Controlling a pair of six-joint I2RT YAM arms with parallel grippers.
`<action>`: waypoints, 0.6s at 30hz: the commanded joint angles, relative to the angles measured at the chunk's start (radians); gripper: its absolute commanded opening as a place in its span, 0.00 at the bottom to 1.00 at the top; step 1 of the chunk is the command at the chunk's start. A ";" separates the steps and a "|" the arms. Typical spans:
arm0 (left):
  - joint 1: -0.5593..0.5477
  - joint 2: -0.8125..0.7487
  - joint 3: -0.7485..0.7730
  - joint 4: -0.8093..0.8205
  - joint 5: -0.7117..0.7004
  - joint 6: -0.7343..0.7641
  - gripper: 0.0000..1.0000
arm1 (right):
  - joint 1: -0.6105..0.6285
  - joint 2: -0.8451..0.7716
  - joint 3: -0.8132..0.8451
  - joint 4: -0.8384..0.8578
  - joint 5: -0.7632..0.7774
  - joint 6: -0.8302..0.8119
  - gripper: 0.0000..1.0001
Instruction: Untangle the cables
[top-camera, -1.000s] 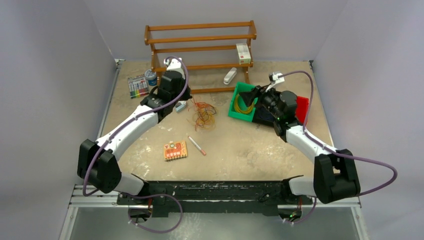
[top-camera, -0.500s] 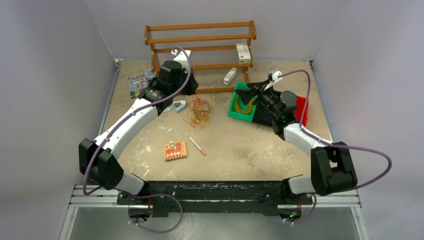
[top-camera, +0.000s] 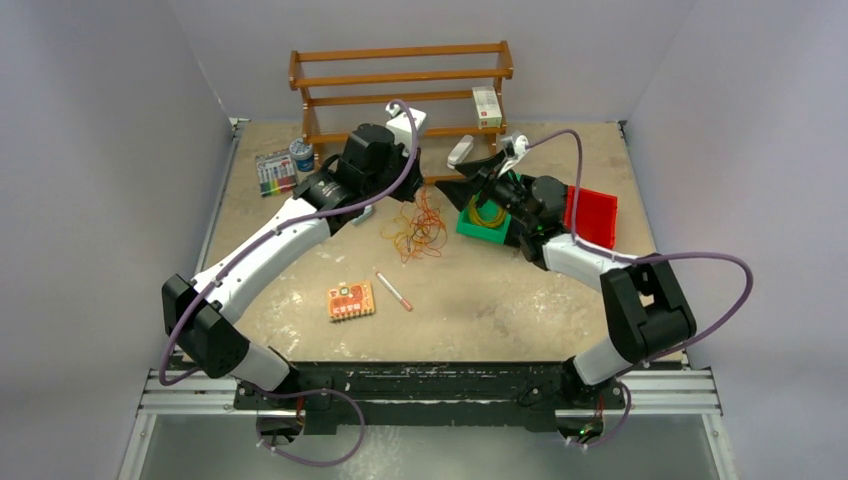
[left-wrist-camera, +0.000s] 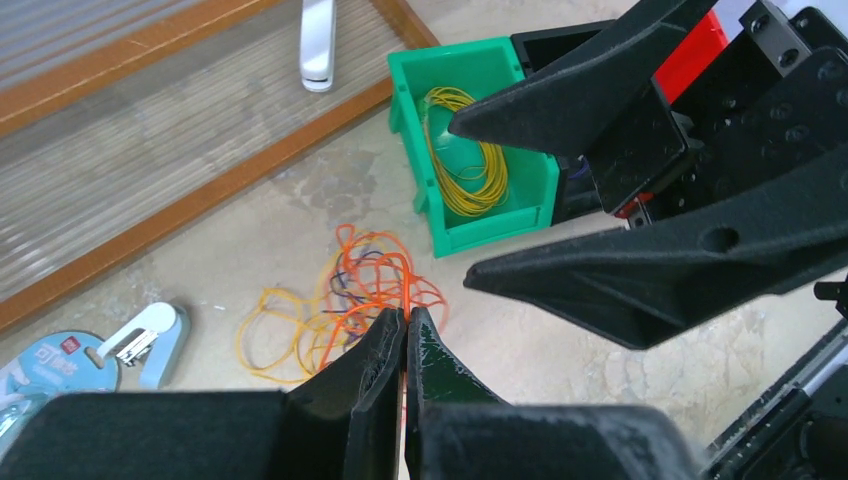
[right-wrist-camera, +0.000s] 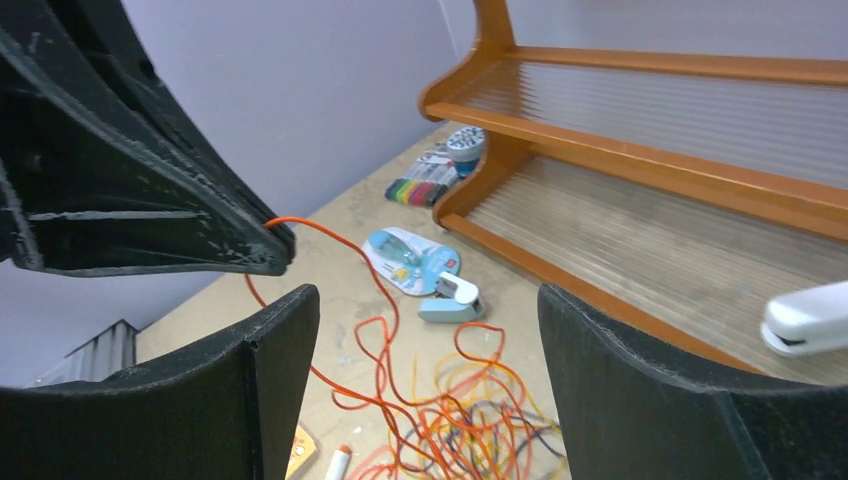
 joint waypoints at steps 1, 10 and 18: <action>0.008 -0.002 0.045 0.014 -0.015 0.025 0.00 | 0.027 0.032 0.052 0.115 -0.021 0.045 0.82; 0.007 -0.012 0.035 0.024 -0.010 0.016 0.00 | 0.048 0.101 0.078 0.149 -0.052 0.079 0.82; 0.006 -0.017 0.035 0.033 0.005 0.012 0.00 | 0.077 0.193 0.166 0.145 -0.071 0.087 0.81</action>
